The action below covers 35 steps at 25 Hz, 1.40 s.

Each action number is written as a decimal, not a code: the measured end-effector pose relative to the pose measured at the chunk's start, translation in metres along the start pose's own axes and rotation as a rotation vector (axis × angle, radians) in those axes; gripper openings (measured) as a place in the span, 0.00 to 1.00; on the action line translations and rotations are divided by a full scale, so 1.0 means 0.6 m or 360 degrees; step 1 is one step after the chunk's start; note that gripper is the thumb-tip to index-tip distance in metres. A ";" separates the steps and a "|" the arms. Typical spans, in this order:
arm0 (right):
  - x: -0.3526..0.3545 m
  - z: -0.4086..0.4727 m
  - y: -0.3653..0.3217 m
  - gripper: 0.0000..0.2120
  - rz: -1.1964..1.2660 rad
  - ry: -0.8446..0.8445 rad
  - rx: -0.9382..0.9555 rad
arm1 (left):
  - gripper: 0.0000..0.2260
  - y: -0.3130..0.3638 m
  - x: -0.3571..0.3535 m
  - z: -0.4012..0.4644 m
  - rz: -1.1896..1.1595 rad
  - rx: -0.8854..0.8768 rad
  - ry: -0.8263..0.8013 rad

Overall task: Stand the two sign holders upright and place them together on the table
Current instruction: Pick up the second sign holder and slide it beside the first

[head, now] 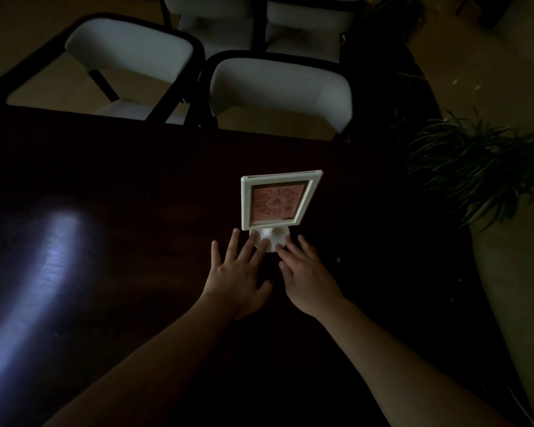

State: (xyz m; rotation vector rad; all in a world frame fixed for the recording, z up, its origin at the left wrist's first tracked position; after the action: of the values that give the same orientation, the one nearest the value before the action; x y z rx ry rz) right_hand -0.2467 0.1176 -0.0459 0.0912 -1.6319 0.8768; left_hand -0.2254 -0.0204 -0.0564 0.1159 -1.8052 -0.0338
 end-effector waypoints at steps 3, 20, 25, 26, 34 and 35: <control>0.000 0.003 -0.006 0.22 0.0003 -0.0001 0.0022 | 0.38 -0.005 0.002 -0.005 0.0000 0.0014 -0.0005; -0.069 0.046 -0.139 0.23 -0.0006 -0.0092 0.0074 | 0.37 -0.152 0.005 -0.062 -0.0094 0.0116 -0.0046; -0.098 0.055 -0.195 0.24 -0.0056 -0.0136 0.0036 | 0.37 -0.213 0.005 -0.083 -0.0095 0.0095 -0.0037; -0.104 0.055 -0.208 0.24 -0.0066 -0.0142 0.0032 | 0.36 -0.225 0.004 -0.089 -0.0098 0.0090 -0.0039; -0.155 0.074 -0.311 0.25 -0.0137 -0.0157 0.0074 | 0.36 -0.336 0.006 -0.144 -0.0093 0.0099 -0.0048; -0.161 0.077 -0.321 0.26 -0.0143 -0.0166 0.0095 | 0.36 -0.347 0.006 -0.151 -0.0093 0.0119 -0.0049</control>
State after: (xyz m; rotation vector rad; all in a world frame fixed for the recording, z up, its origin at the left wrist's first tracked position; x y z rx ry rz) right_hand -0.1598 -0.0844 -0.0367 0.2541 -1.6851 0.8639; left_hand -0.1255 -0.2244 -0.0493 0.2225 -1.8338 -0.0101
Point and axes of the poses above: each hand's wrist, its own z-axis towards the middle knuckle, its own x-axis out of the back of the hand, y = z × x, the point moved 7 cm from there along z, towards the middle knuckle, and after that the axes turned 13 degrees about x, right-handed, at the moved point
